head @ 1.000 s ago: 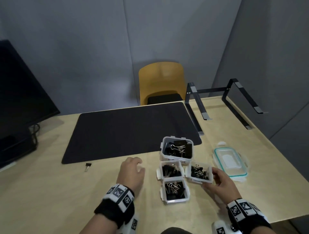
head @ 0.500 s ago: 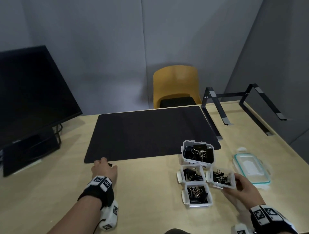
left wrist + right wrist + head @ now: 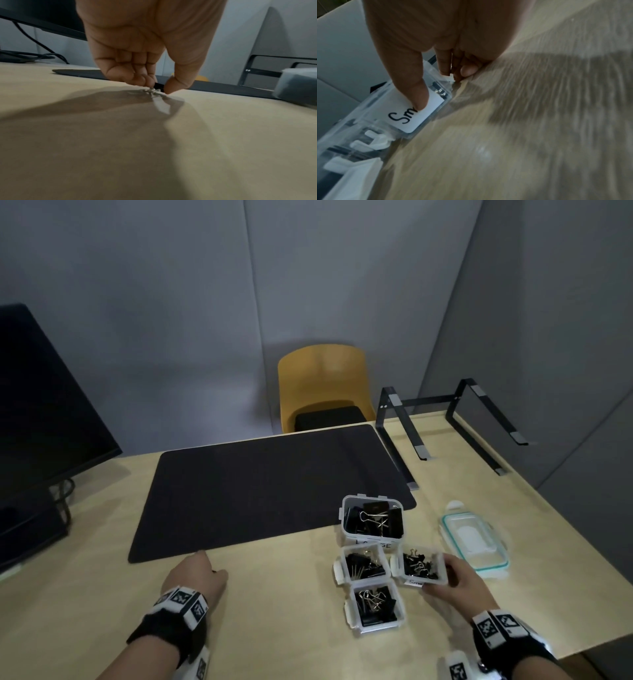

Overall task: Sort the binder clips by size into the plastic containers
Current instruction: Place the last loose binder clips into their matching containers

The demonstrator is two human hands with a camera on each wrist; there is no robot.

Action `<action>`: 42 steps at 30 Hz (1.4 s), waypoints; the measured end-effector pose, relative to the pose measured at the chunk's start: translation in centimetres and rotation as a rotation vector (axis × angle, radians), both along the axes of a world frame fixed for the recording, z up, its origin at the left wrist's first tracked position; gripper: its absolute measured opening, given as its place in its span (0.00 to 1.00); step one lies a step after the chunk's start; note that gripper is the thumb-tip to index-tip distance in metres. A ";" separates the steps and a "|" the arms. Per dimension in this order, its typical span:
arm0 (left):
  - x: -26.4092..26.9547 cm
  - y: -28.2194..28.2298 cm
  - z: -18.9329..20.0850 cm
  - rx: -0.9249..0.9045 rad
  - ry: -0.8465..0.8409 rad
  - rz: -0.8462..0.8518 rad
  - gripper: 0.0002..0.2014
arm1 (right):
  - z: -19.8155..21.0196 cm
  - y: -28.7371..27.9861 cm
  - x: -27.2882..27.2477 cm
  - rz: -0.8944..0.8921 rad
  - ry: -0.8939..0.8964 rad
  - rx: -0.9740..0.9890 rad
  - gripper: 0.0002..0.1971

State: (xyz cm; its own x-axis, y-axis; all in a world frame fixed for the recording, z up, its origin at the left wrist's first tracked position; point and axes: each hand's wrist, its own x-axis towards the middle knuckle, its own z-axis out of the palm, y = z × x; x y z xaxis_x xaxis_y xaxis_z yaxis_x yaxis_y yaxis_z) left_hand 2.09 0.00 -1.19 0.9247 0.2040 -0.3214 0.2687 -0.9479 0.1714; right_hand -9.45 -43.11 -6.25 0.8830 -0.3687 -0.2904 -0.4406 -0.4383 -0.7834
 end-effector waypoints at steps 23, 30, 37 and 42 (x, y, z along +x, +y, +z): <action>-5.4 -26.4 5.1 -0.389 -0.033 -0.691 0.09 | 0.5 0.4 -0.5 0.017 -0.128 -0.023 0.28; -5.5 -29.8 4.1 -0.390 -0.064 -0.731 0.14 | 1.3 0.7 -0.7 0.059 -0.208 -0.040 0.24; -5.4 -26.9 3.8 -0.445 -0.171 -0.673 0.15 | 0.8 0.6 -0.9 0.047 -0.201 -0.044 0.27; -5.7 -21.8 3.1 -0.455 -0.206 -0.547 0.10 | 1.0 0.6 -0.9 0.069 -0.185 -0.045 0.28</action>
